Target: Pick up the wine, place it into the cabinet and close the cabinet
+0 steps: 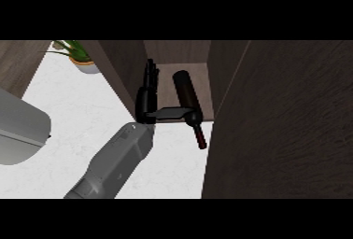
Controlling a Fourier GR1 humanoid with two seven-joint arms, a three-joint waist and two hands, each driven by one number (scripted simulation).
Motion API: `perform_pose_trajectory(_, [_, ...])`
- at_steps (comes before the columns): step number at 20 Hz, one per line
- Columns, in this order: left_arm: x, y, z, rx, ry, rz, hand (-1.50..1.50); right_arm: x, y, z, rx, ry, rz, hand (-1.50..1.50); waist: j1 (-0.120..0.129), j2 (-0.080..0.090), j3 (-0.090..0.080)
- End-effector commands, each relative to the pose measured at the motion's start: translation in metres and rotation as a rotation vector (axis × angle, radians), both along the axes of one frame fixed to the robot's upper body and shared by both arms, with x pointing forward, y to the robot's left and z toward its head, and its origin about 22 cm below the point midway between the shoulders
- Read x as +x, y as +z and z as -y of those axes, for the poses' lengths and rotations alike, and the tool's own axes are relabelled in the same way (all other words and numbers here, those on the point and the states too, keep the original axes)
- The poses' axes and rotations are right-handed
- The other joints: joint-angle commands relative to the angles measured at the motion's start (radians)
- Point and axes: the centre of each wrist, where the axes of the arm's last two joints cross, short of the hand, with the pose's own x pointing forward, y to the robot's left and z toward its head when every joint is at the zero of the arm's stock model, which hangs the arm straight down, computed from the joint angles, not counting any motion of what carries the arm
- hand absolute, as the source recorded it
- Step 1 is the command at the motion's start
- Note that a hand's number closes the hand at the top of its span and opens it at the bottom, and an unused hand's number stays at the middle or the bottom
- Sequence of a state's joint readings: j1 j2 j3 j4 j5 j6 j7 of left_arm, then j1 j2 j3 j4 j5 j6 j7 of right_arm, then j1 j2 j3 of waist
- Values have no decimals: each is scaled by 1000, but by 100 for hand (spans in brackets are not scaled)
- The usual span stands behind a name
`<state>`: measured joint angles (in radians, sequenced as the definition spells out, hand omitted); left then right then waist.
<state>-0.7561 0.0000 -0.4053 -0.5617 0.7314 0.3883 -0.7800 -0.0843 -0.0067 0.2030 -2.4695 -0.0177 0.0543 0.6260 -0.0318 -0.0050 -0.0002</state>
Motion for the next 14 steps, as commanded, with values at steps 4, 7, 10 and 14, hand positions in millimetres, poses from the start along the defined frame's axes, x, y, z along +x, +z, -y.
perform_pose_trajectory(4, [-69,-5,38,-20,-21,-11,-150,0,4,2,6,-24,31,-150,26,2,0])
perform_pose_trajectory(7, [-79,19,34,-20,-39,47,-150,-4,5,19,17,-54,17,-150,45,-2,1])
perform_pose_trajectory(10, [-100,15,14,-56,-59,40,-150,-8,1,15,-7,-43,31,-150,40,1,1])
perform_pose_trajectory(14, [-133,37,42,-72,-43,45,-150,-24,6,19,-15,-50,16,-150,35,0,1])
